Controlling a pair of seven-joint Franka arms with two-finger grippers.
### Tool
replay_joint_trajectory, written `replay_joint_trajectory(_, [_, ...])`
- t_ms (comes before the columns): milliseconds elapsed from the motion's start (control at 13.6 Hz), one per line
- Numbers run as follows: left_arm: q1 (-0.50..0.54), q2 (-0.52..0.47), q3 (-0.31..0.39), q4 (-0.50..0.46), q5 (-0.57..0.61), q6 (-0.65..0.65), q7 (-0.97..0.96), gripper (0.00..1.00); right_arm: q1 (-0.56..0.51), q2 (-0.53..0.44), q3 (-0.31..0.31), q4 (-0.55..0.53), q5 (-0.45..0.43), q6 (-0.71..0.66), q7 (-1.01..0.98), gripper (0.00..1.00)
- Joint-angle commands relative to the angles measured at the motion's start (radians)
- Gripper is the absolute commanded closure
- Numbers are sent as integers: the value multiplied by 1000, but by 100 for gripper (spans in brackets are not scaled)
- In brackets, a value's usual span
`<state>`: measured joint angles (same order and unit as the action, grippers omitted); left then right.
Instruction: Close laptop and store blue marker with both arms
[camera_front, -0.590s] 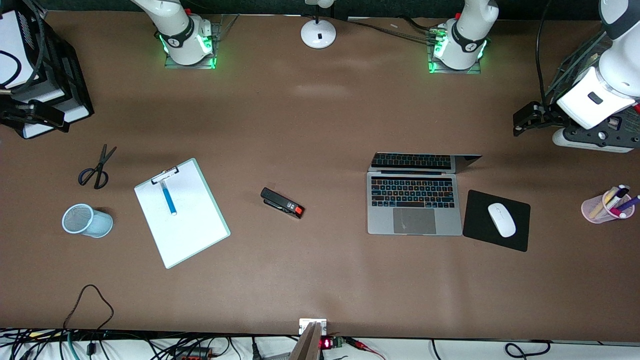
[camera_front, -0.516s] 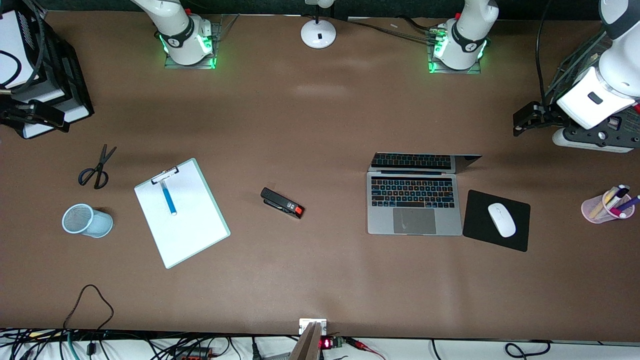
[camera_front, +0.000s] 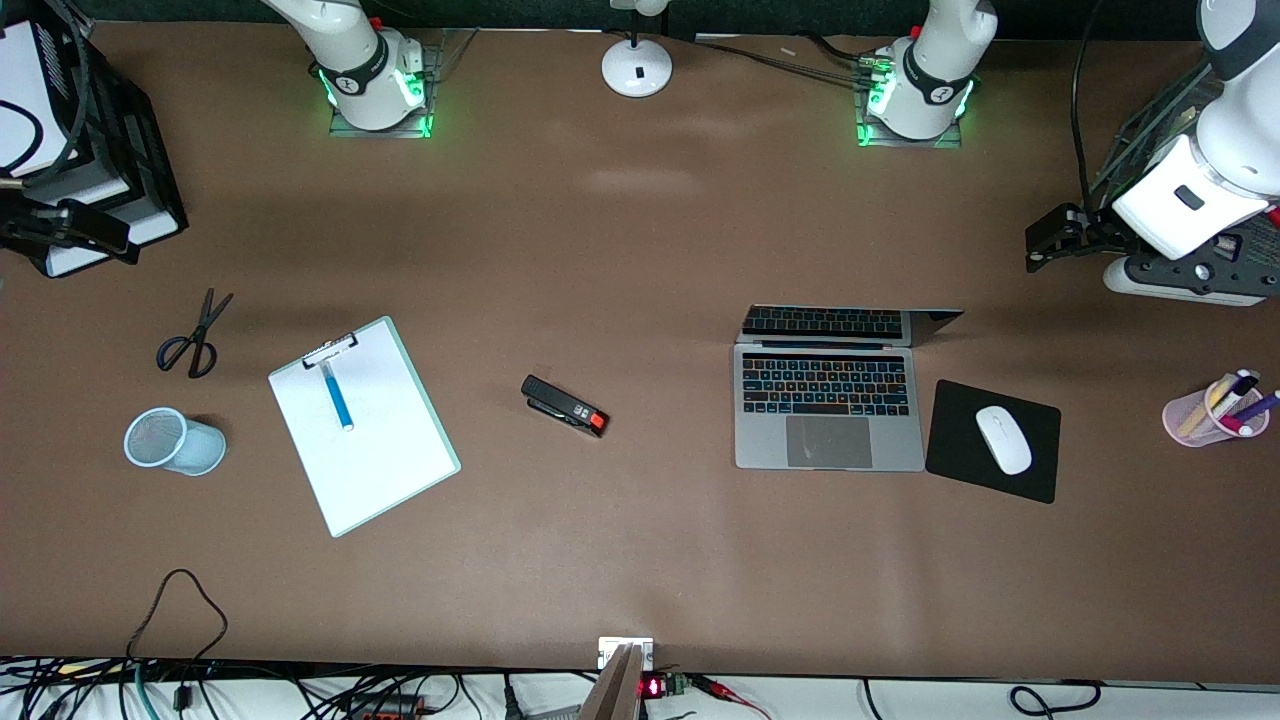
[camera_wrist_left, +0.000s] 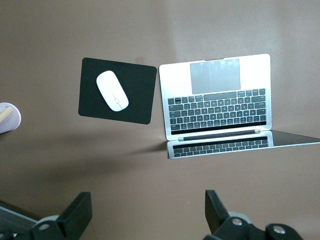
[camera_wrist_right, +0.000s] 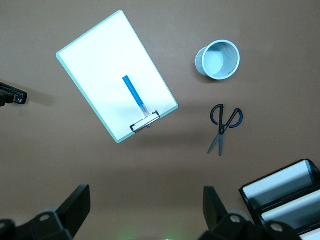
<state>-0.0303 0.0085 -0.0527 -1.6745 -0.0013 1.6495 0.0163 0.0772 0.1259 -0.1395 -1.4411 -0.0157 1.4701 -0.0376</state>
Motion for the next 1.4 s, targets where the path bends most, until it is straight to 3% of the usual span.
replay_joint_trajectory(0, [3, 2, -1, 6, 7, -11, 11, 0, -2, 23, 5, -10, -4, -5, -5, 0])
replay_joint_trajectory(369, [-7, 28, -3, 9, -12, -106, 2, 0, 9, 162, 5, -9, 48, 116, -22, 0])
replay_joint_trajectory(442, [1, 39, -3, 21, -32, -111, 17, 12, 7, 200, 5, -10, 57, 142, -59, 0])
replay_joint_trajectory(516, [3, 56, -1, 45, -40, -138, 19, 43, 9, 237, 5, -12, 57, 179, -91, 0])
replay_joint_trajectory(590, [4, 74, -1, 76, -43, -167, 20, 65, 12, 271, 5, -16, 57, 221, -106, 0])
replay_joint_trajectory(737, [-3, 91, -1, 102, -43, -192, 14, 95, 18, 332, 5, -16, 54, 272, -111, 0])
replay_joint_trajectory(1032, [-7, 90, -21, 93, -48, -252, 4, 100, 75, 423, 5, -36, 54, 357, -157, 0])
replay_joint_trajectory(1253, [-10, 85, -51, 81, -118, -286, -74, 100, 104, 426, 5, -177, 51, 568, -157, 0])
replay_joint_trajectory(1327, [-7, 71, -96, 47, -132, -290, -141, 100, 104, 431, 5, -208, 51, 620, -157, 0])
